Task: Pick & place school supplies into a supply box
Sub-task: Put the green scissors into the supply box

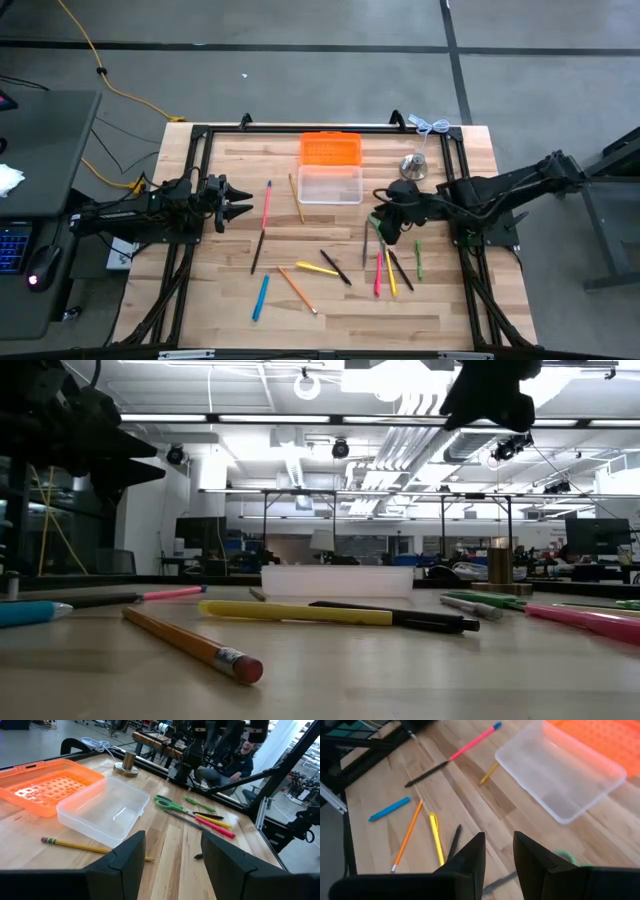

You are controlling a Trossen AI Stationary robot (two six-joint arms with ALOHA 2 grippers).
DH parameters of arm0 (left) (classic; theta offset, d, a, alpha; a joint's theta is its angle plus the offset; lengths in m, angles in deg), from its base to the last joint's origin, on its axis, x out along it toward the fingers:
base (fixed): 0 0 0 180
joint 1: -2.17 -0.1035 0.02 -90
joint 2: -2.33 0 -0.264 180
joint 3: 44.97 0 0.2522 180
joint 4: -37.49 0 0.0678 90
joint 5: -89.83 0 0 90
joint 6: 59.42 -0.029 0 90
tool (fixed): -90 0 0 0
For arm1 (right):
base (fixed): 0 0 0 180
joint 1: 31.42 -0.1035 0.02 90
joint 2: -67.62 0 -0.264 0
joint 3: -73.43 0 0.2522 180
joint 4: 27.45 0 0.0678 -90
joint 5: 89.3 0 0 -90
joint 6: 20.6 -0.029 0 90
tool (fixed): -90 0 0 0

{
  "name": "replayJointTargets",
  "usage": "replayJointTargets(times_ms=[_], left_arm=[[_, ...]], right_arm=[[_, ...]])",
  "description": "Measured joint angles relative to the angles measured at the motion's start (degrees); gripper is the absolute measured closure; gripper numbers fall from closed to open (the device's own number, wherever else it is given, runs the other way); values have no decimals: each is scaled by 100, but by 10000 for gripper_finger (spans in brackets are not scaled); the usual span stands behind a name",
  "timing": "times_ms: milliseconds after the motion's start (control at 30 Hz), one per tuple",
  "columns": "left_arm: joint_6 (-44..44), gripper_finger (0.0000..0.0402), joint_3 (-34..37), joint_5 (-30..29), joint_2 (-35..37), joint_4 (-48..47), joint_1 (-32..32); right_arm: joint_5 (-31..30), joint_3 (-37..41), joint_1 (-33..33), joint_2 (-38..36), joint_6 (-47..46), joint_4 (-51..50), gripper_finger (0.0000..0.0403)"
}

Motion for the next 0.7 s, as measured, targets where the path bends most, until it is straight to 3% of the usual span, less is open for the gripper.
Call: replayJointTargets(times_ms=[400, 700], left_arm=[[-13, 179, -1, 1, -1, 0, 0], [-1134, 179, 0, 262, -1, 5, 1]], right_arm=[[310, -4, 332, -2, -775, -810, 325], [11, -4, 332, -2, -1200, -1260, 325]])
